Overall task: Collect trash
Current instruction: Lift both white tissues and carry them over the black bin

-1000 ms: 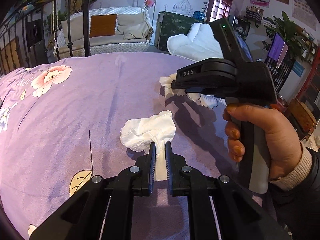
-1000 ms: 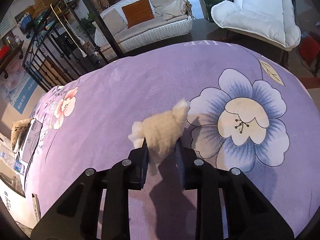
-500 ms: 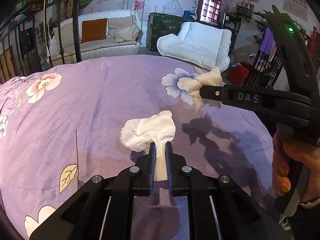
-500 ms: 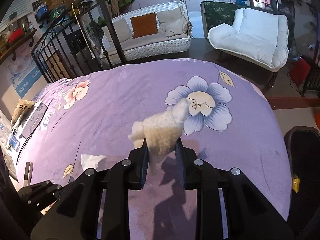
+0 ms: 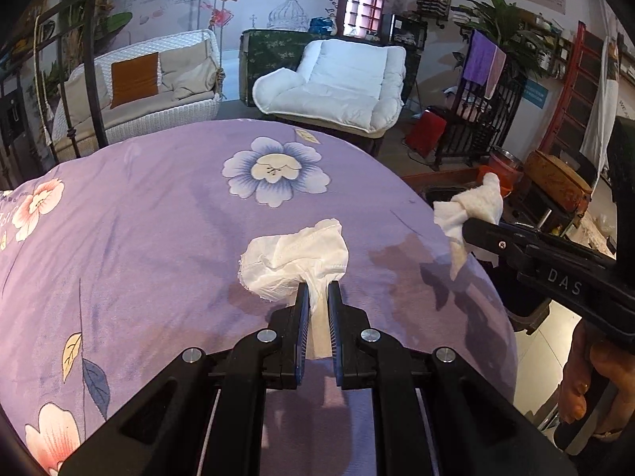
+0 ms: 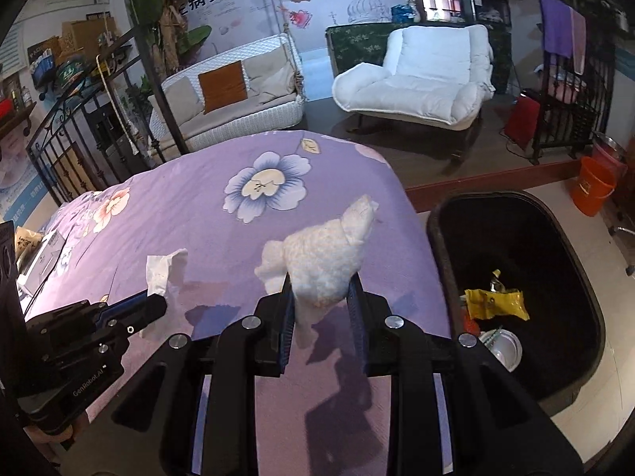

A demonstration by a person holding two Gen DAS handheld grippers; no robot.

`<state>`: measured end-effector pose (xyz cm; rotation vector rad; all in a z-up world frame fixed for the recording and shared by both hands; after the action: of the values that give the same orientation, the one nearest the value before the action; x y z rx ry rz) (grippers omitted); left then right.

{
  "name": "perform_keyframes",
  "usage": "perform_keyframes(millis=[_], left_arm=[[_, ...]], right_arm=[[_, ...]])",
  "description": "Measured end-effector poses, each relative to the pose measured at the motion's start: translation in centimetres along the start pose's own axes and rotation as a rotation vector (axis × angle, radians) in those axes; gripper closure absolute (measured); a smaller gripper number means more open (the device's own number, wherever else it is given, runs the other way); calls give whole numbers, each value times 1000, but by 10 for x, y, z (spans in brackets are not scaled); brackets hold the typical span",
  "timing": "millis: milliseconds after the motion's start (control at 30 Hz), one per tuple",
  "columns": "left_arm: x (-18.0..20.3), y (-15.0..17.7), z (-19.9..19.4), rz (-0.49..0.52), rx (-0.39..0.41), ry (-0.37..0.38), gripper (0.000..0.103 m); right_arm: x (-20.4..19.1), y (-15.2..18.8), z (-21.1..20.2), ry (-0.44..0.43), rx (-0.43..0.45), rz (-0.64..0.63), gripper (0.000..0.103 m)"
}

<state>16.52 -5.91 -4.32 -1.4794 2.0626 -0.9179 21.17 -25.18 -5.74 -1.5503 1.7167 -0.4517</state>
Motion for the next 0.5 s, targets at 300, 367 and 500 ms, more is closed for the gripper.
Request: perform_keyframes(millis=[300,367,500], left_arm=[[54,-12,9,100,21,73,92],[65,-15,13,118,21,93,92],[84,-19,19,152,24,119,92]], right_arm=[[75,20,-36,109,56,115,77],[91,22,-42,132,67,139,77],[116,24,-49,178,80,183,77]])
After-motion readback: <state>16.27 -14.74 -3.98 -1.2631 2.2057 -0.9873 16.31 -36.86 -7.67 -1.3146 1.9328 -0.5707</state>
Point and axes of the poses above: each gripper's, at about its wrist camera, not at the fingertips, and z roughly the way its jaws point, x to its right, y to its underside, the point moved 2 cm from there along z, roughly the way its jaws point, and after that the axes turned 6 degrees about z, right-handed, at the moved point
